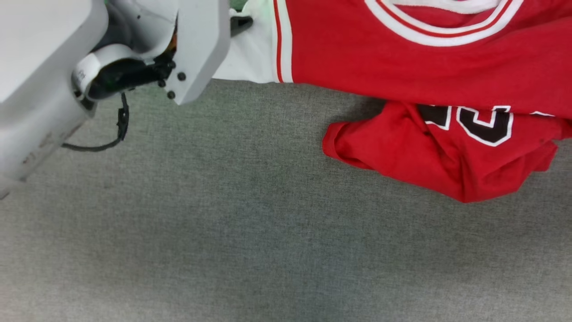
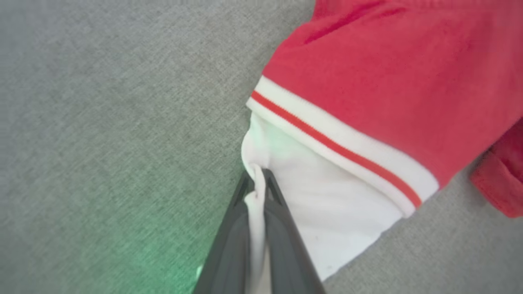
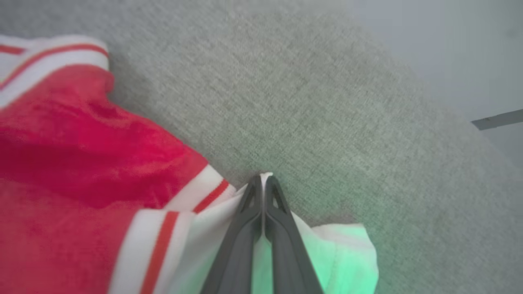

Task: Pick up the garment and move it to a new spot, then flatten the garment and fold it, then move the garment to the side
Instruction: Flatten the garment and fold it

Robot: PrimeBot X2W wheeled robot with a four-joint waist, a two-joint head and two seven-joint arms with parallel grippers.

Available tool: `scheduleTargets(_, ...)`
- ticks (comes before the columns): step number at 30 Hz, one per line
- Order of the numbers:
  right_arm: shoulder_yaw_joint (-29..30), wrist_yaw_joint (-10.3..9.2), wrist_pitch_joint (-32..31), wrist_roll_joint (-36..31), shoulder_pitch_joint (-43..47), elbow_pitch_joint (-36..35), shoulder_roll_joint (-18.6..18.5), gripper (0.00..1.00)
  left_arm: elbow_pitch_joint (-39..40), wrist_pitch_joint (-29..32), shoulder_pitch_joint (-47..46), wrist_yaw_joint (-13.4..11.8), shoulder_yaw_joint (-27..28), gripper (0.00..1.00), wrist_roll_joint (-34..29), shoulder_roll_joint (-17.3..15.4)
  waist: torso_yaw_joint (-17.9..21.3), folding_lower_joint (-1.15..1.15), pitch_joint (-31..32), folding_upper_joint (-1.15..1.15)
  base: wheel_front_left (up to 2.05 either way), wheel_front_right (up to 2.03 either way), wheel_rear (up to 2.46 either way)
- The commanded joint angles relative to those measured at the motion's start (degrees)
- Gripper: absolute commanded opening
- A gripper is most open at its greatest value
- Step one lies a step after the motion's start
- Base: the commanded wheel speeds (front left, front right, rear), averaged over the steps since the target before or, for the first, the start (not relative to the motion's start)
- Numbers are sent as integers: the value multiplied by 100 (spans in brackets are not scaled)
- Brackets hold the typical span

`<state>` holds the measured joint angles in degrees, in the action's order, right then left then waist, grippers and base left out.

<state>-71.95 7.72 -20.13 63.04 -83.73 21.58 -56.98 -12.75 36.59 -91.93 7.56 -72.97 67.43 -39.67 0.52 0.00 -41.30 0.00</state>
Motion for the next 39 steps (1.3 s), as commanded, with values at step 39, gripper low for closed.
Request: scheduleTargets(39, 1238, -27, 3357, -966, -670, 2695, 1358, 0, -2137, -4781, 911, -5, 1350, 0, 1782, 738, 103, 0, 1284, 0, 0, 0, 0)
